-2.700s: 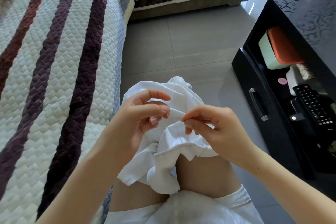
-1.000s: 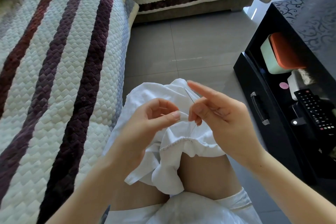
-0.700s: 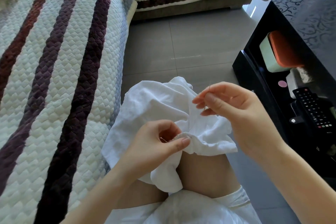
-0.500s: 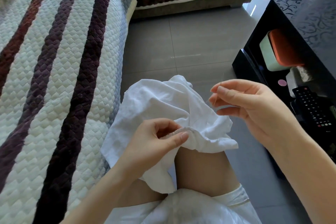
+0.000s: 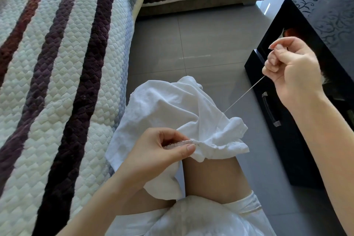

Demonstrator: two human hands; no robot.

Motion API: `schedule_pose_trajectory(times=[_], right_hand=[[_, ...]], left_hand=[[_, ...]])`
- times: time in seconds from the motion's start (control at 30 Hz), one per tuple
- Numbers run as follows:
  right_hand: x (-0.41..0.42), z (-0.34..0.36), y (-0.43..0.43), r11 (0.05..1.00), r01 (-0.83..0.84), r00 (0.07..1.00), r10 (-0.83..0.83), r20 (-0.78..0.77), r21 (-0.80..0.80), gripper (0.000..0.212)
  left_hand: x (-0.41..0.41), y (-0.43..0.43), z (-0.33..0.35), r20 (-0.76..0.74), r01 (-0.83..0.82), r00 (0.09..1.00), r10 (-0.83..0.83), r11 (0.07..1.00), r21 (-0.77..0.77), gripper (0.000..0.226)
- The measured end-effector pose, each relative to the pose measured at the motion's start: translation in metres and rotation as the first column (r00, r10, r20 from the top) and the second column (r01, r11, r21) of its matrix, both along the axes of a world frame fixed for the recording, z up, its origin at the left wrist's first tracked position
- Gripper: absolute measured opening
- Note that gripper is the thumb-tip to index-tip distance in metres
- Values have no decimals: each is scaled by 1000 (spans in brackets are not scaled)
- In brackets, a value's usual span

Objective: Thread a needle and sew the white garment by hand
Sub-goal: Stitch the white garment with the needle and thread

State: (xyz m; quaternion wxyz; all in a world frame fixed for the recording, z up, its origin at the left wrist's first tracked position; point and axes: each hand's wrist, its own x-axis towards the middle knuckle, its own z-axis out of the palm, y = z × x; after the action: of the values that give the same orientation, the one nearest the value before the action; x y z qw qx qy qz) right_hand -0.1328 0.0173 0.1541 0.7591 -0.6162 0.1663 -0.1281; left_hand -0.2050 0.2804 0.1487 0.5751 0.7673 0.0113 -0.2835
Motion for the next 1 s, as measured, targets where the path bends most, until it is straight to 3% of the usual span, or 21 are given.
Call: schedule_pose_trajectory(times=[0.07,0.13,0.23,0.3,0.37,0.43,0.5,0.6,0.7,0.77,0.9,1.0], right_hand=[[-4,-3,11,921,-66,995,89,43,-385,14],[-17,-9,31,737,-305,933,358,-34,-603,11],[-42,-18,52,467,-647,699,680,-222,-603,22],[-51,-25,58,327,-723,596,741,-310,-609,27],[-54,-29,60,237,-738,551,753,-360,-632,28],[-54,-28,61,229,-737,548,754,-363,-635,24],[-53,-25,62,279,-675,604,740,-294,-683,17],[-54,-18,68,255,-322,698,714,-47,-912,23],[-54,-15,76,213,-97,702,707,85,-972,24],[-53,-17,77,219,-106,708,701,81,-970,24],[-52,-23,70,282,-344,771,629,-99,-896,32],[-56,-26,59,402,-524,734,661,-158,-751,34]], left_hand=[[0,-1,1,-5,4,1000,-4,1000,-8,2],[0,-1,2,-7,10,1000,-10,1000,-14,2],[0,-1,4,-11,12,1000,-12,1000,-13,4],[0,-1,5,-13,18,1000,-18,1000,-15,6],[0,-1,6,-11,29,1000,-29,1000,-7,7],[0,-2,7,-12,31,999,-31,1000,-1,9],[0,-2,7,-16,30,999,-30,999,14,10],[0,-3,7,-34,47,998,-46,998,32,11],[1,-5,8,-61,75,995,-74,997,8,16],[2,-6,8,-66,82,994,-82,997,0,19],[2,-5,7,-87,52,995,-55,998,-40,6],[2,-3,3,-102,22,994,-30,997,-73,10]])
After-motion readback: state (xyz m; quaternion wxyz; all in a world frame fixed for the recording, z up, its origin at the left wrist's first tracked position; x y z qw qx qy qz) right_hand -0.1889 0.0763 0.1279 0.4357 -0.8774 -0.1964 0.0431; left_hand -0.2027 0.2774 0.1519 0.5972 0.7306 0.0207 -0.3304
